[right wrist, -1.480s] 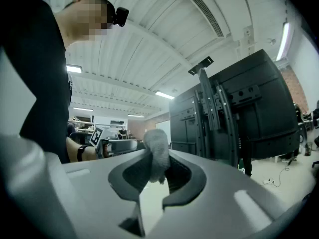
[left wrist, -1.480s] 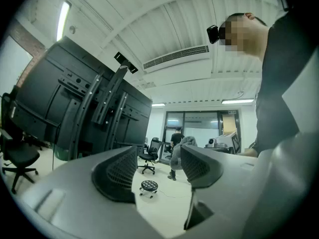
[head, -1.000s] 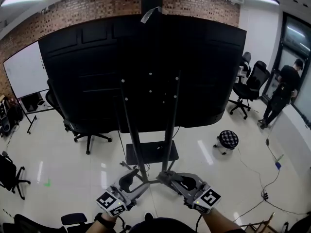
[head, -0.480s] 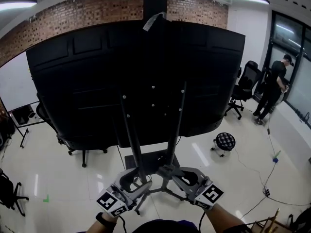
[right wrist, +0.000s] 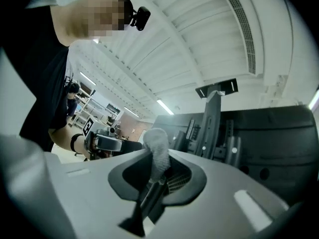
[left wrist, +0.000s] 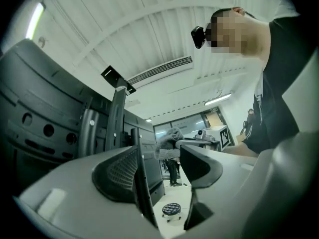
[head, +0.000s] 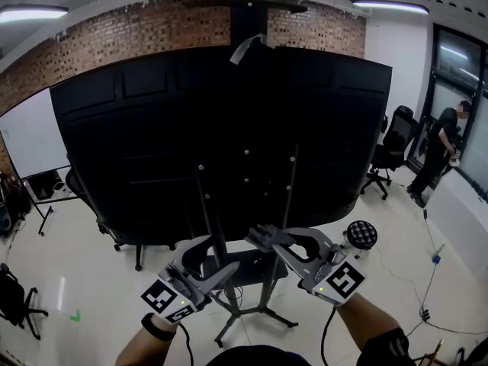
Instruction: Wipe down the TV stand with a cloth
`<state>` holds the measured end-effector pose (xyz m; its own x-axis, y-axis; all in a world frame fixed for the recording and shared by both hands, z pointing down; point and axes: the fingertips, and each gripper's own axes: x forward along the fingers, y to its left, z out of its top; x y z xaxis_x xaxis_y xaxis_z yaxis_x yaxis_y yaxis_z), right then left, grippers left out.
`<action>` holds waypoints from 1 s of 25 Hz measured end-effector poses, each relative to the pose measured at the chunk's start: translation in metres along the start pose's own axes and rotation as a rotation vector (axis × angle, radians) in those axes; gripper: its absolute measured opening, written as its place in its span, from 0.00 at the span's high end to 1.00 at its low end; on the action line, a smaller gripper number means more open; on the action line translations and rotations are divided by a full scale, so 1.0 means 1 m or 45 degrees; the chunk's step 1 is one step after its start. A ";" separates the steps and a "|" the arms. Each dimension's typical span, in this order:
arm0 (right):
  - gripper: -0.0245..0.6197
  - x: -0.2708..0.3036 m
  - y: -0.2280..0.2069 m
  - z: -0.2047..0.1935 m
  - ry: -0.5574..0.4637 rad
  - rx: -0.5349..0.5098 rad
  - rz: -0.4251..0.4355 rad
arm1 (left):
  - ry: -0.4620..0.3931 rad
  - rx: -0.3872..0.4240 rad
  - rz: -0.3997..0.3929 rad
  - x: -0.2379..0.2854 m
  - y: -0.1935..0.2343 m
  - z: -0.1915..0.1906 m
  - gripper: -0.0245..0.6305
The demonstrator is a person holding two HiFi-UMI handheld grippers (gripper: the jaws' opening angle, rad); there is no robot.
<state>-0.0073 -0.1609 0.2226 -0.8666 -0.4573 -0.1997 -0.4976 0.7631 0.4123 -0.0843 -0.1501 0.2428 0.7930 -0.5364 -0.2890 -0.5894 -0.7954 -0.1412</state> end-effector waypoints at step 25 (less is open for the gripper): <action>0.88 0.133 -0.215 0.230 -0.104 -0.563 -0.144 | -0.166 0.356 0.106 0.143 0.121 0.245 0.52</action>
<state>-0.0240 -0.2808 -0.0975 -0.8165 -0.4756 -0.3272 -0.5414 0.4341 0.7201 -0.0804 -0.2539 -0.0480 0.7246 -0.5410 -0.4269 -0.6851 -0.6323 -0.3616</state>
